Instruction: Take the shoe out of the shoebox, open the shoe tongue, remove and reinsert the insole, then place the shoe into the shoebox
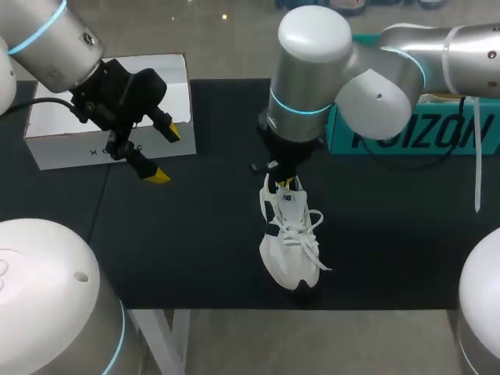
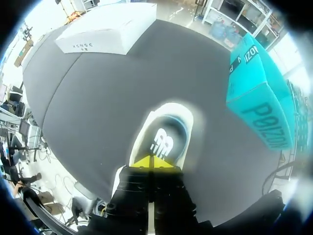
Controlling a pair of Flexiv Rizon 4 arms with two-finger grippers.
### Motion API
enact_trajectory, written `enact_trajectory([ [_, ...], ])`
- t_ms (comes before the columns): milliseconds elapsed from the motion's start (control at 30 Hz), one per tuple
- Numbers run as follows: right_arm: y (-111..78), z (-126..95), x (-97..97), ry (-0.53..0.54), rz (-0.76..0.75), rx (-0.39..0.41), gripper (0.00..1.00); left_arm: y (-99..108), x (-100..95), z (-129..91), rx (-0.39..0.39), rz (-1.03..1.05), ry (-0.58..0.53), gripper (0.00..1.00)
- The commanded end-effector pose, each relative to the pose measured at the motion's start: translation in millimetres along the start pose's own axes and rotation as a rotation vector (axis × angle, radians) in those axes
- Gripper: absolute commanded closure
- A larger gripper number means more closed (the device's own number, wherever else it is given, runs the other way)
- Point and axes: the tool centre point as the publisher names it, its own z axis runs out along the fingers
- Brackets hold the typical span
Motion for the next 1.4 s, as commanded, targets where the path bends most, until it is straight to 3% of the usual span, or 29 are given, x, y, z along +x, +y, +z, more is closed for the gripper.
enact_trajectory([
  [33, 1.7, 16.4, -4.0, 0.025, 0.002, 0.001, 1.0, -0.2, -0.6, -0.1, -0.002, 0.0, 0.002, 0.0],
  [367, 10.9, 48.5, -4.2, 0.046, 0.003, 0.025, 1.0, -0.2, -0.6, -0.1, -0.002, 0.0, 0.002, 0.0],
  [767, 2.5, 87.5, -5.1, 0.082, 0.016, 0.088, 1.0, -0.2, -0.6, -0.1, -0.002, 0.0, 0.002, 0.0],
  [867, 0.4, 83.5, -5.6, 0.082, 0.022, 0.085, 1.0, -0.2, -0.6, -0.1, -0.002, 0.0, 0.002, 0.0],
  [1200, 14.8, 34.3, -21.1, 0.01, 0.006, -0.009, 1.0, -0.2, -0.6, -0.1, -0.002, 0.0, 0.002, 0.0],
  [1400, 26.2, 35.3, -33.6, -0.026, -0.004, -0.009, 1.0, -0.2, -0.6, -0.1, -0.002, 0.0, 0.002, 0.0],
])
